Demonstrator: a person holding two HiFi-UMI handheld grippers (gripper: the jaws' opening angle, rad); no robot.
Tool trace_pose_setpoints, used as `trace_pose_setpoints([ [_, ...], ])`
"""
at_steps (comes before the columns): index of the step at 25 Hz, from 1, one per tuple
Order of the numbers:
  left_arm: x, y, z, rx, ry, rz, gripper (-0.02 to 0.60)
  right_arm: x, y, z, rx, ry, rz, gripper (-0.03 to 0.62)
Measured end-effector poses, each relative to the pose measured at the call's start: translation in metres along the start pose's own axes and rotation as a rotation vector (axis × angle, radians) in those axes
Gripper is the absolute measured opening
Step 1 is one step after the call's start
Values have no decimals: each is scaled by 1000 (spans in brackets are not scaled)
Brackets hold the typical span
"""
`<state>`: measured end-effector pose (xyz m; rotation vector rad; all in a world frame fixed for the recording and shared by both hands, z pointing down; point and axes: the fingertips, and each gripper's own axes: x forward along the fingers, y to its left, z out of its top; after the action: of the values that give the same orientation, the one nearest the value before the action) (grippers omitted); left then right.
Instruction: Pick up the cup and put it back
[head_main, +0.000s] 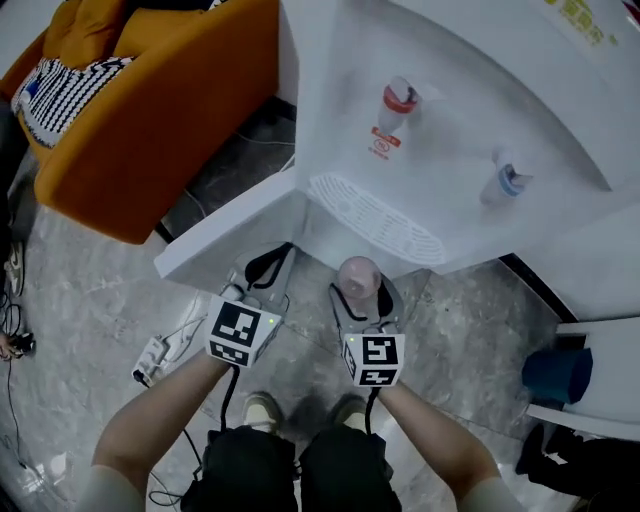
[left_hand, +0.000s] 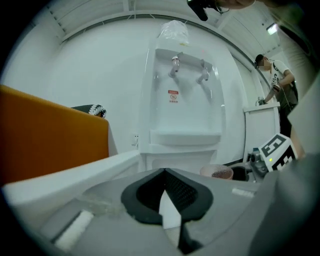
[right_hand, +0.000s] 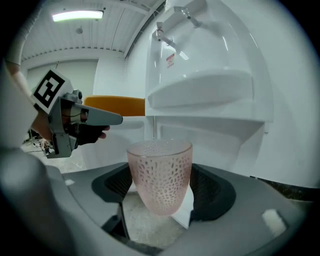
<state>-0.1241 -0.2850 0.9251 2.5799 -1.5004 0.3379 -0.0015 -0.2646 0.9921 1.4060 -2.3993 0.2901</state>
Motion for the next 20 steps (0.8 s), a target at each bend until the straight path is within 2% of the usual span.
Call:
trace_pose_setpoints([
  [11,-76,-4,150,-6,60,19,3,-108,25,145,-7,57,42,361],
  [16,-103,-20,239,129,50,-2,3,-161,27,236,52,47,74,360],
  [20,-121,-25,303,177,54,4,2,-198,21,318,61,13,83,360],
])
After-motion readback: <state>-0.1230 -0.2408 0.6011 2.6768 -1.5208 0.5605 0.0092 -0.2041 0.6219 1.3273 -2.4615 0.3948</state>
